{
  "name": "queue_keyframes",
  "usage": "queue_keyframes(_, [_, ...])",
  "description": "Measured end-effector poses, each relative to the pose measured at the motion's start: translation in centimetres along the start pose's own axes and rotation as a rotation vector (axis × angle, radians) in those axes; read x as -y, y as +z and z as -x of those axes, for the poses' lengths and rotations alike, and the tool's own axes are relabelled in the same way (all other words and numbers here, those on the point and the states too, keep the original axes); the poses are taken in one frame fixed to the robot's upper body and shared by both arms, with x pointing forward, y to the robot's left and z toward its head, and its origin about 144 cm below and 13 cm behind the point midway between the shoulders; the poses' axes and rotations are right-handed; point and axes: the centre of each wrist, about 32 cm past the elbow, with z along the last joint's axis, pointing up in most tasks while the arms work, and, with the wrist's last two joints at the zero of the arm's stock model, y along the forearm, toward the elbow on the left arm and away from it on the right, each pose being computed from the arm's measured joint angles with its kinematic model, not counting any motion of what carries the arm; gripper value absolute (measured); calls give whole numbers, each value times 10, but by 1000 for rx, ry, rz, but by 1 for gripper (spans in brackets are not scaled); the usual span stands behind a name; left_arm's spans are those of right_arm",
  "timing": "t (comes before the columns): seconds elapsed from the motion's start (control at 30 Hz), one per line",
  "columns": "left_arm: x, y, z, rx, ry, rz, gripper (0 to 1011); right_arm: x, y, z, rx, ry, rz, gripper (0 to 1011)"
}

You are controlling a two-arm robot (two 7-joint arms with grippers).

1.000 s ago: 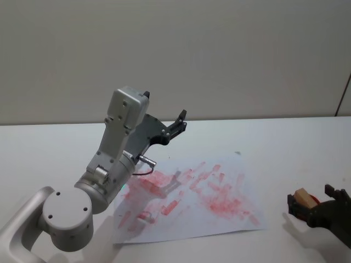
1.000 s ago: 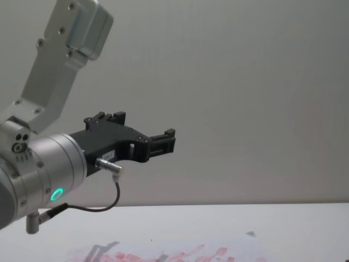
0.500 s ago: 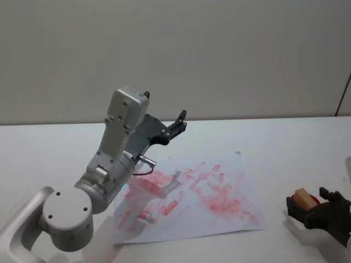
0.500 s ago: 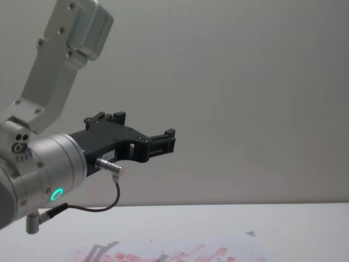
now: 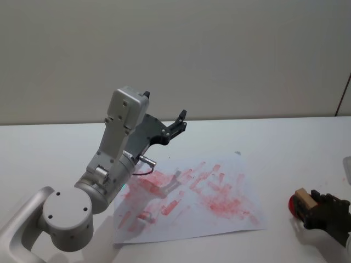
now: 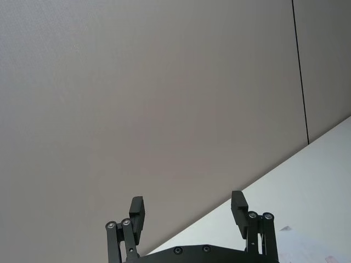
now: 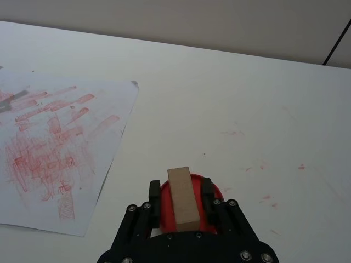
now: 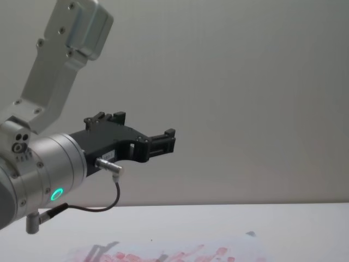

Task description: Use the one hand to pick up the stamp and affix it onto the A4 paper.

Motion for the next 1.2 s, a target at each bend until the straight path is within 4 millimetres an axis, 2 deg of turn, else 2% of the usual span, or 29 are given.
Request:
queue_keyframes(0.17, [0,0,0,0,0,0,1001,0,0,0,1,1,2,331])
queue_keyframes(0.2, [0,0,0,0,0,0,1001,0,0,0,1,1,3,274])
queue_keyframes(0.3, [0,0,0,0,0,0,1001,-1,0,0,2,1,3,223])
queue_keyframes(0.63, [0,0,0,0,0,0,1001,-1,4,-2,29,-13,-36,216])
queue_keyframes(0.87, [0,0,0,0,0,0,1001,-6,16,-2,63,-2,-110,216])
queue_keyframes(1.2, [0,0,0,0,0,0,1001,-25,36,2,97,87,-230,216])
